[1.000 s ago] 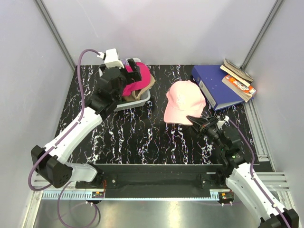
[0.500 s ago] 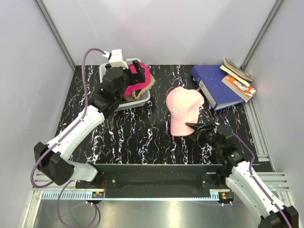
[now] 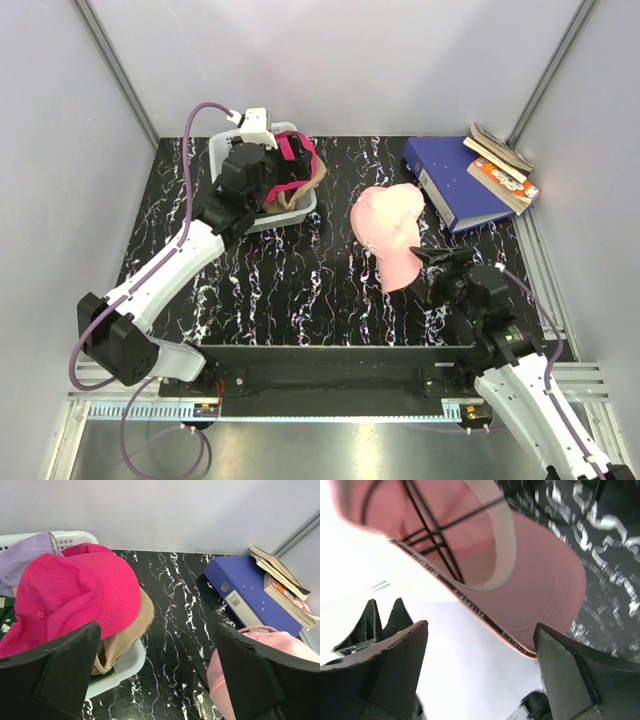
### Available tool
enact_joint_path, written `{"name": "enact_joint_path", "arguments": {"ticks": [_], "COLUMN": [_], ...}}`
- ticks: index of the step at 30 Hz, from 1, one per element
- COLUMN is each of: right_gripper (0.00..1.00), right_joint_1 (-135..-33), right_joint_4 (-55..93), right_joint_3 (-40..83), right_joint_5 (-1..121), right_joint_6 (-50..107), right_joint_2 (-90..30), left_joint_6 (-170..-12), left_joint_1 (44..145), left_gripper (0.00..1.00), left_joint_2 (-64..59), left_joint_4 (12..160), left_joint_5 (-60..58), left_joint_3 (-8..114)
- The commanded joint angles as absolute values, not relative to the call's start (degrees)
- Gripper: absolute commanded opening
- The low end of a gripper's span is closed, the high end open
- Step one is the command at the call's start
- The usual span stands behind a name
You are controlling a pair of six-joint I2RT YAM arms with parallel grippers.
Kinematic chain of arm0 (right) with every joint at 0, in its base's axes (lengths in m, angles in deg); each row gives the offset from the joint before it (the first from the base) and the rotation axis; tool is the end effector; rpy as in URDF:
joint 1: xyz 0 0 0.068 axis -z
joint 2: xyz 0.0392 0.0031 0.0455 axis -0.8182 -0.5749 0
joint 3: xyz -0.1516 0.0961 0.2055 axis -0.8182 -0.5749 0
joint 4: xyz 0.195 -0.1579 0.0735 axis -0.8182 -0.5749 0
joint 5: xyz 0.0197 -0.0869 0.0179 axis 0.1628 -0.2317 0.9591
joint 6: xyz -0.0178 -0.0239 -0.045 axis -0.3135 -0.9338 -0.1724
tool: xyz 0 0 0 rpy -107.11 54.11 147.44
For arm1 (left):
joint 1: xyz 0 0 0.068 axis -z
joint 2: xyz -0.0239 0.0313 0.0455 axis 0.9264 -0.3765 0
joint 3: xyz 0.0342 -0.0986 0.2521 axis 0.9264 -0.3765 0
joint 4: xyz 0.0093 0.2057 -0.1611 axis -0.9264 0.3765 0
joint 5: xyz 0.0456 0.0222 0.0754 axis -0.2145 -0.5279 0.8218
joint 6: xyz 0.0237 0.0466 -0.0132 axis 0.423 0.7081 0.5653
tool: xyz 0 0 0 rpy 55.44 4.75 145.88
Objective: Stack the hats
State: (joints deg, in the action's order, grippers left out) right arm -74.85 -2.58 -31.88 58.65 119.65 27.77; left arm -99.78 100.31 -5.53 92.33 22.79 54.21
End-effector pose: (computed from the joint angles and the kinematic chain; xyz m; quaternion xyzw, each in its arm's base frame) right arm 0.1154 0.0459 0.2311 0.5028 0.6653 0.4949 0.2445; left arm 0.2772 -0.1646 0.3945 -0.0095 0.7580 -0.1948 0.6225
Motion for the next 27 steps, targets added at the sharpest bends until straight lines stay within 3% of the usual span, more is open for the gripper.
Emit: {"name": "enact_joint_path", "arguments": {"ticks": [1, 10, 14, 19, 27], "right_gripper": [0.93, 0.93, 0.92, 0.89, 0.80], "right_joint_1": [-74.6, -74.6, -74.6, -74.6, -74.7], "right_joint_4": [-15.8, -34.9, -32.8, -19.2, -8.3], "right_joint_3": [-21.6, -11.8, -7.9, -3.4, 3.4], "right_joint_5": [45.7, 31.1, 27.8, 35.7, 49.9], "right_joint_6": [109.2, 102.7, 93.1, 65.5, 49.3], "right_joint_2": [28.5, 27.4, 22.6, 13.1, 0.4], "left_joint_6": [-99.0, -97.3, -96.7, -95.3, -103.3], "left_joint_1": [100.1, 100.1, 100.2, 102.0, 103.2], "left_gripper": [0.99, 0.99, 0.99, 0.99, 0.97], "left_joint_2": [-6.2, -7.4, -8.7, -9.7, -13.7], "left_joint_4": [89.2, 89.0, 88.5, 88.4, 81.5], "left_joint_5": [20.6, 16.7, 9.6, -1.2, -15.2], "left_joint_3": [55.6, 55.5, 53.6, 50.6, 45.6]}}
